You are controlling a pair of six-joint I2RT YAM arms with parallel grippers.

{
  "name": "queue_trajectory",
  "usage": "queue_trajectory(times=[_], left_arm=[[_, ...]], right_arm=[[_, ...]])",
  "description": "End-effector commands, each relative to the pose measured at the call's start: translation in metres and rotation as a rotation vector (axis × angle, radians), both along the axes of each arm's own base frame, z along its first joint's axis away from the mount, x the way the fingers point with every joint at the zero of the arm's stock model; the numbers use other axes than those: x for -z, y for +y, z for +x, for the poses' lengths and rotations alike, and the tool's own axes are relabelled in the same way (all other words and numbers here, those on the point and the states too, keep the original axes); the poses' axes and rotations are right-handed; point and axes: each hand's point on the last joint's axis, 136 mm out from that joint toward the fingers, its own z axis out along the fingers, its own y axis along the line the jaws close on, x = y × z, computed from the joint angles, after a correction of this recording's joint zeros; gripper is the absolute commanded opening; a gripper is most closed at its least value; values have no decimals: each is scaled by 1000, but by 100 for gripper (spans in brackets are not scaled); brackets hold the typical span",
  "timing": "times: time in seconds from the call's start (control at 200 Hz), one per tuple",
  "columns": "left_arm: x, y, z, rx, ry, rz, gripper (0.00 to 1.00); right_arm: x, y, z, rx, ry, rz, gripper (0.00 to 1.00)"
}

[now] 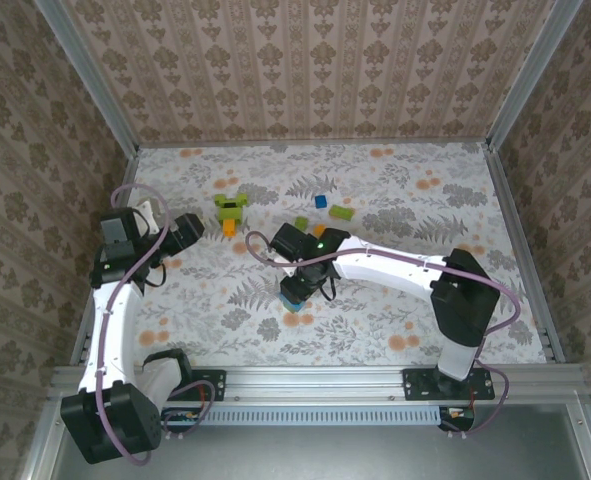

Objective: Assemble a carrot with lego

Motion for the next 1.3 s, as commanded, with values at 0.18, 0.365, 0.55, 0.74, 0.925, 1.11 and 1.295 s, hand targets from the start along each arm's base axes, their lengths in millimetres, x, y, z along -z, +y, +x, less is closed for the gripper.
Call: queue_trajectory(times=[0.18,0.365,0.55,0.74,0.925,1.11,1.295], left_arm=[[-1,-5,1,32,-18,5,100],[-1,-4,1,31,-18,5,100],[-1,-4,1,29,-18,5,100],[-1,-4,1,29,-18,5,100],[-1,-4,1,31,-18,5,100],[-1,-5,1,32,-16,3,100],[0,-4,1,30,-15,4,100]], right_arm=[[5,8,0,-26,3,-4,33],[8,9,-1,-31,12,-8,33],[9,10,-3,-40,25,-4,33],[14,11,-6,-50,47,-7,33],[19,8,-9,-46,63,-26,33],[25,2,-13,-43,79,-49,33],[31,-2,-19,-50,95,-75,33]])
